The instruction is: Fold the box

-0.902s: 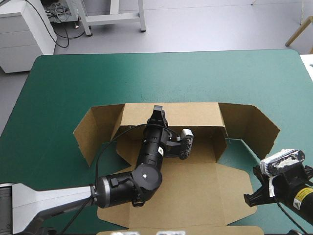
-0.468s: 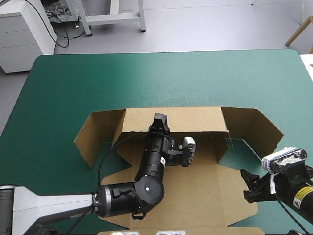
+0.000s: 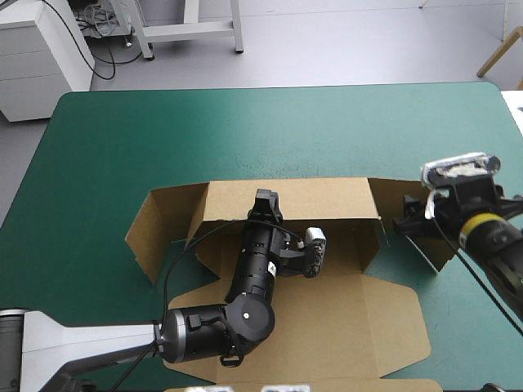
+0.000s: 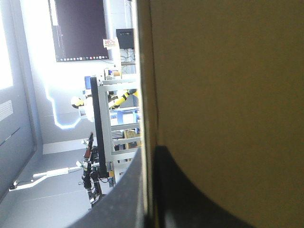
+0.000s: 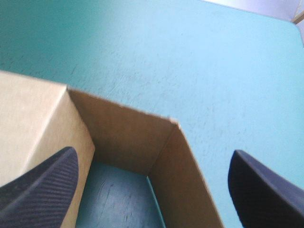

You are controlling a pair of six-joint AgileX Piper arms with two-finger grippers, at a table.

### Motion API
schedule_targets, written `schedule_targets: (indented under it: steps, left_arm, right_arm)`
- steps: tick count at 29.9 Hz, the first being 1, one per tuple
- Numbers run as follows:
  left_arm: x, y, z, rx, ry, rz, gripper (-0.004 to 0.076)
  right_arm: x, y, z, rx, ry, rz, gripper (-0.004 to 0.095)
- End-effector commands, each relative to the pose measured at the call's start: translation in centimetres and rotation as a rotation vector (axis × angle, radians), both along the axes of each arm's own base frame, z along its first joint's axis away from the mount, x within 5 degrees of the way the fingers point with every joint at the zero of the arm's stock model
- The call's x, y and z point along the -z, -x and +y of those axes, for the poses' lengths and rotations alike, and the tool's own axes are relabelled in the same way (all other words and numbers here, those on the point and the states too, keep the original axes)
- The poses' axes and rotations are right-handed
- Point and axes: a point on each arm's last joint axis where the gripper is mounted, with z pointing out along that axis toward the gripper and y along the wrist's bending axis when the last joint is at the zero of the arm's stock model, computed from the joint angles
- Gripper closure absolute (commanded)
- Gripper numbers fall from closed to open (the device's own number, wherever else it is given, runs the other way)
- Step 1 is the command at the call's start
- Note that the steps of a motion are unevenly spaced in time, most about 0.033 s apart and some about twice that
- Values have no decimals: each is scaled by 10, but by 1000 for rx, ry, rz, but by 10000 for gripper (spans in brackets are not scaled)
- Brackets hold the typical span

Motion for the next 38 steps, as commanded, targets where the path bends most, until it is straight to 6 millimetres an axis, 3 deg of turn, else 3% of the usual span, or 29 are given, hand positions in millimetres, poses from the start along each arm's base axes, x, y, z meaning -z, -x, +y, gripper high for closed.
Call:
schedule_targets:
  steps: [1,6,10,14,19,25,38]
  left_arm:
    - [-25,2,5,-6,51,-87,734]
    - [-25,1,5,-4,35,-93,734]
    - [-25,1,5,-4,34,-97,734]
    - [-25,1,5,-4,34,-97,734]
    - [-25,1,5,-3,35,-94,734]
    - [-25,1,5,-9,34,-96,734]
    - [-25,1,6,-14,36,-97,734]
  right_arm:
    - [-32,-33,5,10,35,-93,121]
    - [-41,-86,0,33,23,-12,121]
    - [-35,-127,-10,-7,-74,118,121]
    - [-20,-165,-24,-23,-154,309,121]
    - [0,-190,-36,-5,-165,436,122]
    - [19,-181,-38,-24,-143,503,121]
    - [31,-126,-39,-8,-160,562,125]
